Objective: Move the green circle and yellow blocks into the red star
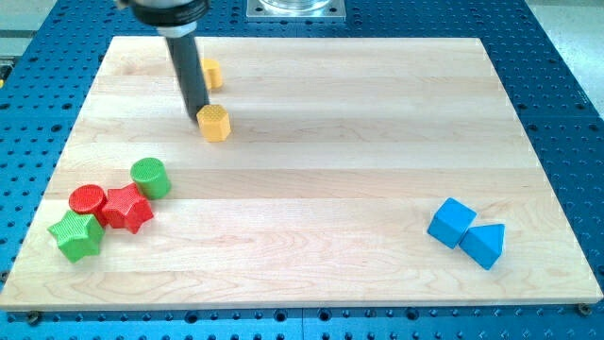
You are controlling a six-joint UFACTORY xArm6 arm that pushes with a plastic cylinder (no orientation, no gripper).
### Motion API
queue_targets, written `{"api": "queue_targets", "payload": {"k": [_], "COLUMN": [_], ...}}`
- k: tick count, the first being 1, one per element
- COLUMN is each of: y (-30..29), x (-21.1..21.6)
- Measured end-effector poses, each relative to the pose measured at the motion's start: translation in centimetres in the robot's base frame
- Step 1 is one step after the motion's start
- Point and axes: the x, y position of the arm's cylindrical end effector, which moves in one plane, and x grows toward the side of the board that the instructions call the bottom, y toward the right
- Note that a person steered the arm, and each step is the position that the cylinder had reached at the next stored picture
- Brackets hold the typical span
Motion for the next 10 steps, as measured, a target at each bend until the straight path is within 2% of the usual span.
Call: {"api": "queue_targets", "payload": {"k": [1, 2, 3, 4, 5, 6, 7, 8, 10], "y": [1.8, 2.6, -7.6, -7.5, -9.7, -7.7, -2.9, -2.9, -3.0], "x": [0.0, 2.9, 8.1, 6.0, -1.1, -8.3, -7.6, -0.6, -10.8]}}
